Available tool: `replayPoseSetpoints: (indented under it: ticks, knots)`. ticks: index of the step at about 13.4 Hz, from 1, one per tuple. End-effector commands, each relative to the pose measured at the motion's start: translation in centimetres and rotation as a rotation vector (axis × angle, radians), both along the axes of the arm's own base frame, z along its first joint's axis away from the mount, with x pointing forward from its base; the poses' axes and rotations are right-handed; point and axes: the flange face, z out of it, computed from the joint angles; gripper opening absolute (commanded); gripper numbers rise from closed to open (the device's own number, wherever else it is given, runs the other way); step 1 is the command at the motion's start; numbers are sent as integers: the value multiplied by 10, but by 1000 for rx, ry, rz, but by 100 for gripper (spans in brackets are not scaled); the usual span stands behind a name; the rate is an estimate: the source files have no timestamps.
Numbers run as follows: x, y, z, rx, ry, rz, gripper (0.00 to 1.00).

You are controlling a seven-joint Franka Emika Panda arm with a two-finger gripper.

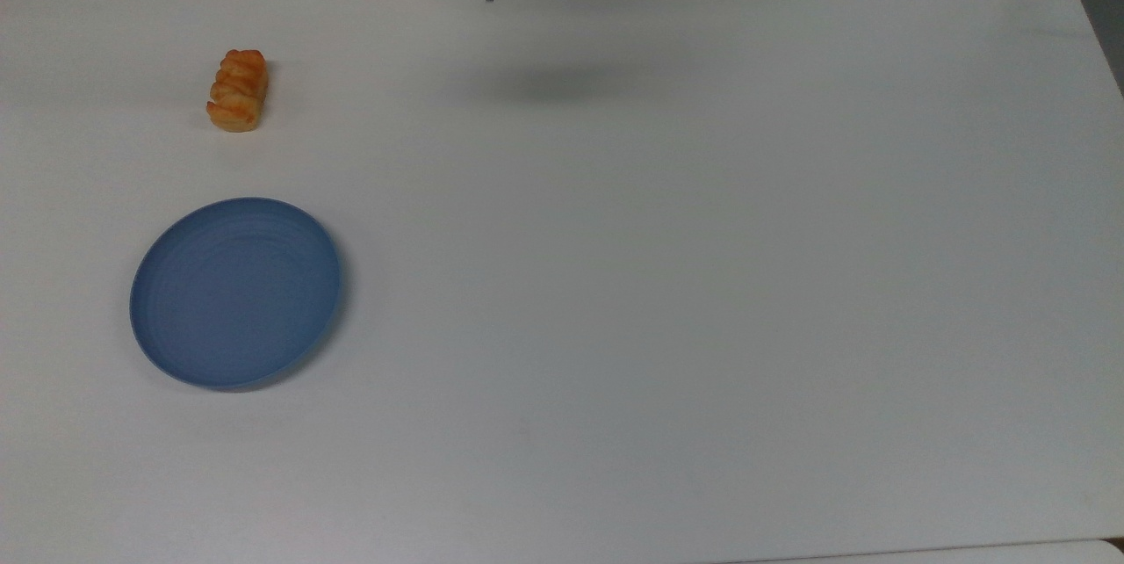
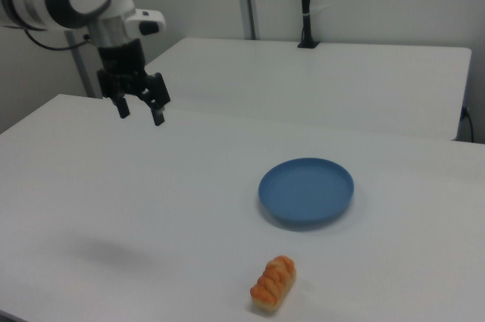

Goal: Put the bread on the table

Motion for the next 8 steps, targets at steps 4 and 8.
replayPoseSetpoints:
  ticks: [4, 8]
  knots:
    - [-33, -2, 31, -8, 7, -14, 100]
    - [-31, -9, 31, -4, 4, -26, 100]
